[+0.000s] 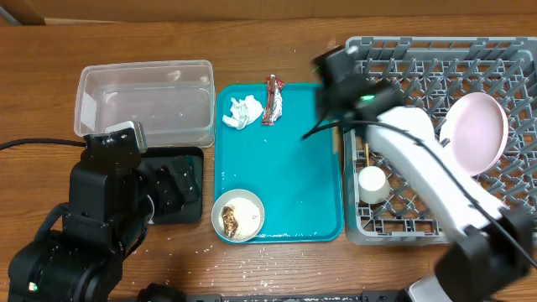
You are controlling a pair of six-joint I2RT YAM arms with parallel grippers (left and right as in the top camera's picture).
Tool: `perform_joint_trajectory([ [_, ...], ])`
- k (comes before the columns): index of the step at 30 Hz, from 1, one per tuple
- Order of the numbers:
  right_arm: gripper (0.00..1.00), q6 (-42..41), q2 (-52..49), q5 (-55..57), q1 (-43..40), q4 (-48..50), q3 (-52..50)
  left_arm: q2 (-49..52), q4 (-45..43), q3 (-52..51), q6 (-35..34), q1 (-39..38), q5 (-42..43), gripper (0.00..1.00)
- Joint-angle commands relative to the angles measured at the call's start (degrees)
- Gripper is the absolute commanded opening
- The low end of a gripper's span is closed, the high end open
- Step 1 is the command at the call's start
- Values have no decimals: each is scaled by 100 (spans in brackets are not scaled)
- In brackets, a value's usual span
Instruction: Sort waste into correct bins and load items into the dishwasher
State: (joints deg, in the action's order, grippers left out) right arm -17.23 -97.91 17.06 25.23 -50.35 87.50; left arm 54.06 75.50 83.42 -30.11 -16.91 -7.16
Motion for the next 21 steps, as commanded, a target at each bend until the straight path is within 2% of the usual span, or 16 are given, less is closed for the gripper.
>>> perform_joint_trajectory([
  [1, 4, 442, -37, 389, -487, 109, -4, -7, -2, 74, -76, -37, -92, 100],
  [6, 4, 1139, -328, 205, -918, 332, -136, -7, -2, 74, -76, -37, -92, 100],
  [10, 4, 1130, -651, -125, -994, 190, -173, -7, -2, 74, -76, -37, -92, 100],
  [12, 26, 1117, -699, -116, -992, 111, -173, -7, -2, 74, -76, -37, -92, 100],
  [14, 43, 844, -605, -109, -966, -98, -55, -7, -2, 74, -76, -37, -94, 100],
  [17, 46, 374, -245, -133, -914, -505, 262, -7, -2, 74, -76, -37, -92, 100],
  [21, 49, 197, 595, -634, -748, -960, 634, -7, -2, 74, -76, -37, -92, 100],
])
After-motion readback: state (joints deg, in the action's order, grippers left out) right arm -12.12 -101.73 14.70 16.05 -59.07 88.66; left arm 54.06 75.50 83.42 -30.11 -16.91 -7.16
